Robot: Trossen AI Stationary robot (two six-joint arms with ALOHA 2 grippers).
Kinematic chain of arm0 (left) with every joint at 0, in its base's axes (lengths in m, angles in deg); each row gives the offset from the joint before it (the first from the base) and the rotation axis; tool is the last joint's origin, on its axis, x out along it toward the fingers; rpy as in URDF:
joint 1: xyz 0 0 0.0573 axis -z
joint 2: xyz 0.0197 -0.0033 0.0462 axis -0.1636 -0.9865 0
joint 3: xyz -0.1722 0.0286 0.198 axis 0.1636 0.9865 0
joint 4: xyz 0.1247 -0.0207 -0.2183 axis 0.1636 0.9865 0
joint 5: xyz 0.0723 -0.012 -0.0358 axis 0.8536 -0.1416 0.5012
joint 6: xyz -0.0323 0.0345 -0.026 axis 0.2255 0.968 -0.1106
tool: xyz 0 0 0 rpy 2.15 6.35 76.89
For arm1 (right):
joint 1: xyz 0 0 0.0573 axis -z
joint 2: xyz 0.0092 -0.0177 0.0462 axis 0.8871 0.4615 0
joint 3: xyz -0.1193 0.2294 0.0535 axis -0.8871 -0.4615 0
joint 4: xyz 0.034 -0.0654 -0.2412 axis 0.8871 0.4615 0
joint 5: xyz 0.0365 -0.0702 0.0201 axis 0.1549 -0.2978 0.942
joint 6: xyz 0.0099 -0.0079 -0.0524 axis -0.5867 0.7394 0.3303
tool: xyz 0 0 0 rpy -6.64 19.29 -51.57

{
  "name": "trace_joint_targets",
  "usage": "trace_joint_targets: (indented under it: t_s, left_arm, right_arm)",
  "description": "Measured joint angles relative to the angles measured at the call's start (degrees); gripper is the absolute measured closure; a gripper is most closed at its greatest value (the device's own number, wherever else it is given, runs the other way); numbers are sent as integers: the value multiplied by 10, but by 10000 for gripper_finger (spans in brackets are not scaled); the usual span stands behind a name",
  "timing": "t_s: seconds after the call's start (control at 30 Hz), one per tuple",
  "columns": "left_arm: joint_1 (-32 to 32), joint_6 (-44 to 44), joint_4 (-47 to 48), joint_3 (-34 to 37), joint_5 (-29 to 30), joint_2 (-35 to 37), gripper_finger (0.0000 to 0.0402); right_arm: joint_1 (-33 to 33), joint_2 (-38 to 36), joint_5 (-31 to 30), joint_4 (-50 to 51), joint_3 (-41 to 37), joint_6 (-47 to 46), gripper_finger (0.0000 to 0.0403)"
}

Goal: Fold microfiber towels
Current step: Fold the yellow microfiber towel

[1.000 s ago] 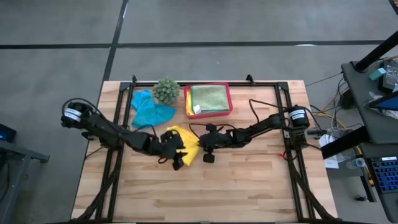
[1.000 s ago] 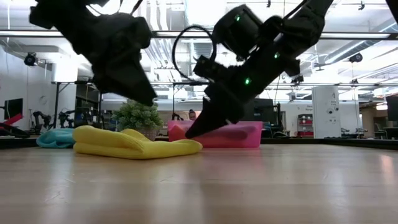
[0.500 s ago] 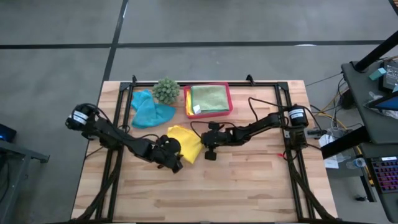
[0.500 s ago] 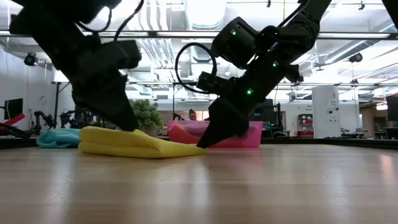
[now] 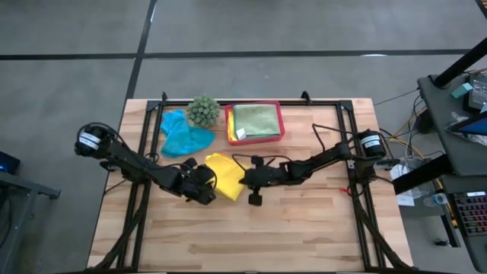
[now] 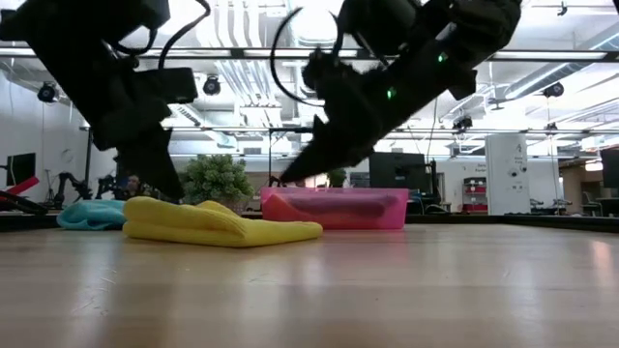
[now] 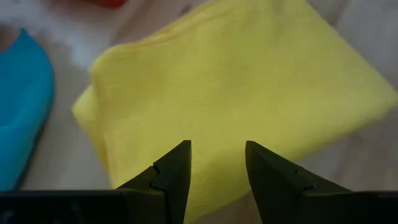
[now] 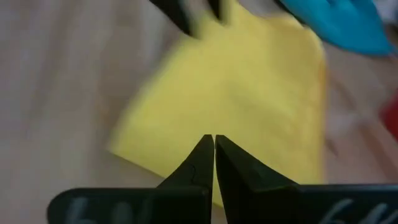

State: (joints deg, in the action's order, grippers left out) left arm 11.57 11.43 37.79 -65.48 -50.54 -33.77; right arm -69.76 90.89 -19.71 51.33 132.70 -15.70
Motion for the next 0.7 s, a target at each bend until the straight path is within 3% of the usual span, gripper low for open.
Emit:
trace_joint_targets:
  t_s: [0.33,0.7]
  left_arm:
    - [-8,-1,-34,40,32,-1,265]
    - [-11,-1,-40,43,35,-8,265]
  right_arm:
    - [-33,58,21,-149,3,-6,394]
    - [-34,167,20,-136,81,9,394]
